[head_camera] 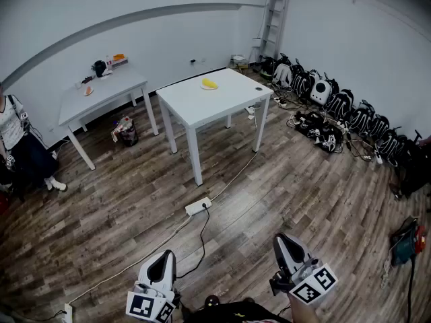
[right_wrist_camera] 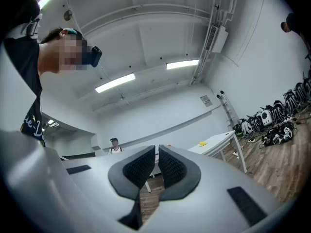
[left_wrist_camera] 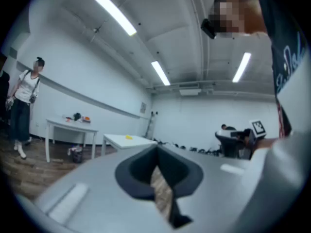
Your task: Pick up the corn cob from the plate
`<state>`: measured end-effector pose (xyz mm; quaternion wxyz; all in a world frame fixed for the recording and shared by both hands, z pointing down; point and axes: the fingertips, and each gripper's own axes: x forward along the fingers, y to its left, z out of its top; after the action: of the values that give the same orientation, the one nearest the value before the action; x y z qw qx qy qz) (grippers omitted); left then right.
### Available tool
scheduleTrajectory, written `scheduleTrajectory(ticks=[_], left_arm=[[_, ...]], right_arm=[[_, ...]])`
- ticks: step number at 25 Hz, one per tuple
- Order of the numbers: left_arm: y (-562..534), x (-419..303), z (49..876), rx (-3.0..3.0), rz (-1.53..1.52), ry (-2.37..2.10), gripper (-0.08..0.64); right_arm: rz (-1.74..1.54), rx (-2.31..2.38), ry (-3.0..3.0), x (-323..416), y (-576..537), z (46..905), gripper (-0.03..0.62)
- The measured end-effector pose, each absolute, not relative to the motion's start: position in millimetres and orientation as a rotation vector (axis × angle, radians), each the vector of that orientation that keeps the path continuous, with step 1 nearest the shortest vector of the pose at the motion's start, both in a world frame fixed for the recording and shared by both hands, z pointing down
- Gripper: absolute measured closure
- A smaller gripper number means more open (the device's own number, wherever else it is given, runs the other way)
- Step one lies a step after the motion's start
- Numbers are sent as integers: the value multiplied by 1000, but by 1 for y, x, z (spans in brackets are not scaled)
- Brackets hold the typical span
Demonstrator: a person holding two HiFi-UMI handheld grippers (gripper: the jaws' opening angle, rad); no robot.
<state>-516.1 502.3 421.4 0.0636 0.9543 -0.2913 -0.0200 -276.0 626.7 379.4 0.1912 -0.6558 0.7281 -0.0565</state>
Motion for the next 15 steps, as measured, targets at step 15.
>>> scheduleTrajectory(ticks=[15], left_arm=[[395, -424, 446, 2879, 13, -848, 563]], right_arm=[[-208, -1906, 1986, -179, 539, 410, 575]])
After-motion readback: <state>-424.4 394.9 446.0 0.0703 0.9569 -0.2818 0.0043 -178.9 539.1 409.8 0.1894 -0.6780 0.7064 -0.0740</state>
